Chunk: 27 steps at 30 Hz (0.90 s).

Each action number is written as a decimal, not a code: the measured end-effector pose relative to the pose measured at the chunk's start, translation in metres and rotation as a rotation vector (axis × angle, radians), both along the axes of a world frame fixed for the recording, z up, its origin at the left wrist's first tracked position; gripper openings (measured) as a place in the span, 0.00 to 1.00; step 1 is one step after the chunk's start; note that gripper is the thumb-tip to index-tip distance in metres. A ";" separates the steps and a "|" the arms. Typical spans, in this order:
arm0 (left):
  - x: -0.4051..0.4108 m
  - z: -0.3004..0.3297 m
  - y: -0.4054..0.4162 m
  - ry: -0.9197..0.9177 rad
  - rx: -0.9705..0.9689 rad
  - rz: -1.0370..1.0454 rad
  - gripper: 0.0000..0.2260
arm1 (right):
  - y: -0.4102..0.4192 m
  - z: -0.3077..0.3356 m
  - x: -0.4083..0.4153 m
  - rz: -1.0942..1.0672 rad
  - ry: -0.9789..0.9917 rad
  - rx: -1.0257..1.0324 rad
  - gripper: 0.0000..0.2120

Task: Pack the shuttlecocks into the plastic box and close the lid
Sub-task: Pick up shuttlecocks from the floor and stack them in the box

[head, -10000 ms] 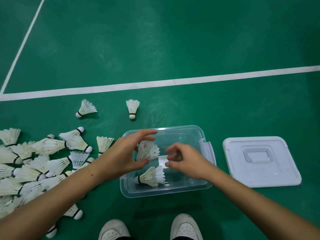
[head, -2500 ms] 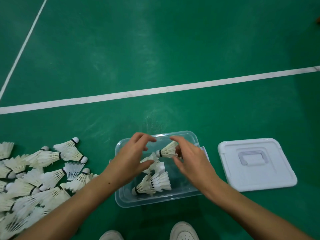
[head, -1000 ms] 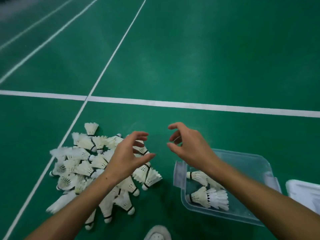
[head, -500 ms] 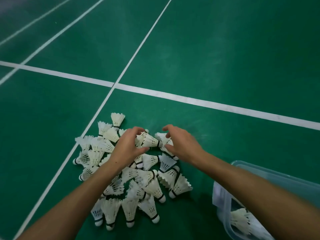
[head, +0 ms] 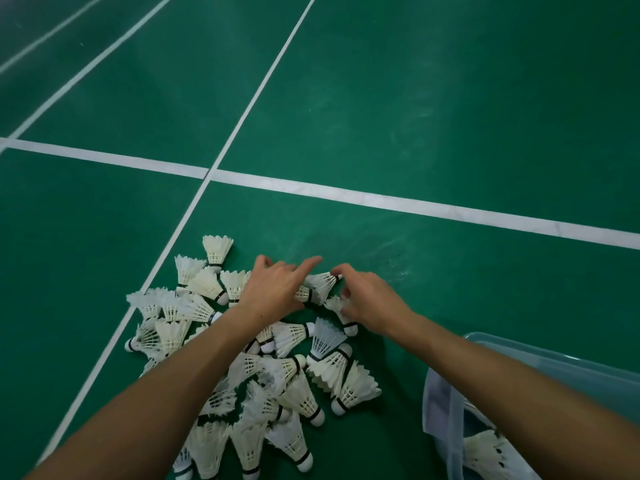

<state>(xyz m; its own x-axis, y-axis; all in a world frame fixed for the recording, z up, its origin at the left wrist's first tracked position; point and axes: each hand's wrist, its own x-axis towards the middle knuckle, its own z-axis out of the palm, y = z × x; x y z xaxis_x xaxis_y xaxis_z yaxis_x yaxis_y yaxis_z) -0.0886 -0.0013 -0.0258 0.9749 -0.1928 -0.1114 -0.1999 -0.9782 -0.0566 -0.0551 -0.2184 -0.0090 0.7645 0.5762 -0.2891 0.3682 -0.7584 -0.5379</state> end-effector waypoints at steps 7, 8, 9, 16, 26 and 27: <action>0.012 -0.015 -0.012 0.049 -0.097 0.042 0.29 | -0.017 0.009 0.011 -0.031 0.017 -0.002 0.28; 0.013 -0.017 -0.015 0.058 -0.119 0.071 0.28 | -0.021 0.012 0.012 -0.040 0.020 -0.001 0.28; 0.013 -0.018 -0.018 0.066 -0.132 0.098 0.28 | -0.026 0.015 0.012 -0.048 0.017 -0.002 0.27; 0.013 -0.009 -0.041 0.033 -0.207 0.296 0.21 | -0.058 0.051 0.004 -0.135 -0.069 0.075 0.18; -0.028 0.067 -0.100 -0.164 -0.715 0.236 0.20 | -0.144 0.126 -0.053 -0.356 -0.145 0.430 0.15; -0.036 0.080 -0.108 -0.167 -0.761 0.200 0.21 | -0.156 0.132 -0.061 -0.385 -0.140 0.466 0.15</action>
